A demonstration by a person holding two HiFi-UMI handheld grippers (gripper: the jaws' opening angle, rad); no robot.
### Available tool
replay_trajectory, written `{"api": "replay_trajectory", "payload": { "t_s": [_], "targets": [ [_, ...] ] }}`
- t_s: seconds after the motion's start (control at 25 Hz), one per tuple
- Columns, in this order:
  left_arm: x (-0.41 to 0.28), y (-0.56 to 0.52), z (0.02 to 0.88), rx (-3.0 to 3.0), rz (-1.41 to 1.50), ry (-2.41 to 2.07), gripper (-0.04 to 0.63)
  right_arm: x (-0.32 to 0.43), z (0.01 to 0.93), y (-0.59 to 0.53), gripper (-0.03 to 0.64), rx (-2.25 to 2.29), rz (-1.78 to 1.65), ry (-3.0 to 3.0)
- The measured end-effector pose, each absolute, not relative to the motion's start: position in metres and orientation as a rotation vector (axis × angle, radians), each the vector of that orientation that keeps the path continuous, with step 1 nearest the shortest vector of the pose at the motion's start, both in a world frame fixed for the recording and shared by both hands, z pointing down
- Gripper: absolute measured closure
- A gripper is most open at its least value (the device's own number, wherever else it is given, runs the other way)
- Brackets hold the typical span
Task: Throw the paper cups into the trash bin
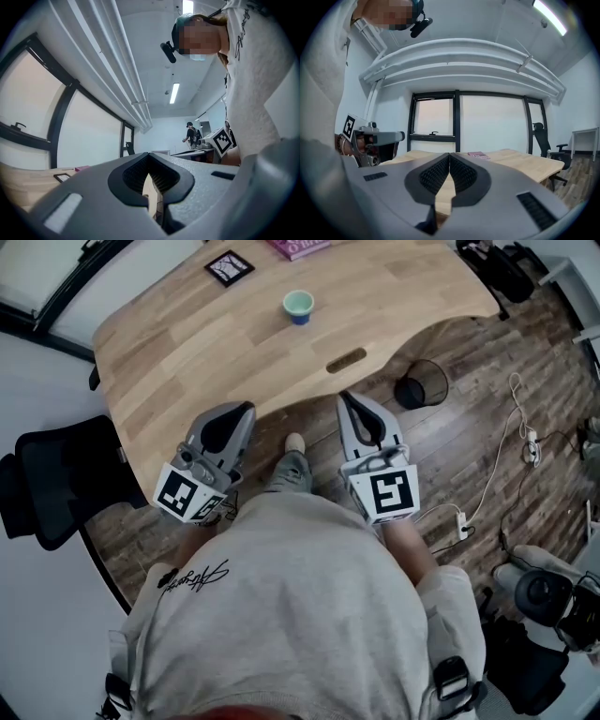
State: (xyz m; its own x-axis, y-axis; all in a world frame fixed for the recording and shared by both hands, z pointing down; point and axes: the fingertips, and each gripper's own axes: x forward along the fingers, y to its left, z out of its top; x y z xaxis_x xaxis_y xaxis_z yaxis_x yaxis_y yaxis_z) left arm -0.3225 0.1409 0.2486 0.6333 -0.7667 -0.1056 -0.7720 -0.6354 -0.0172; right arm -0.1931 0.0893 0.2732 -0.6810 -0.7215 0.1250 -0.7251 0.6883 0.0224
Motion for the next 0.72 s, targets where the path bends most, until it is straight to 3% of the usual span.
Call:
{"api": "replay_trajectory", "payload": {
  "t_s": [0.72],
  "targets": [
    [-0.382, 0.01, 0.238, -2.825, 0.148, 1.243, 0.592, -0.245, 0.257, -0.031, 0.607, 1.294, 0.023, -2.774]
  ]
}}
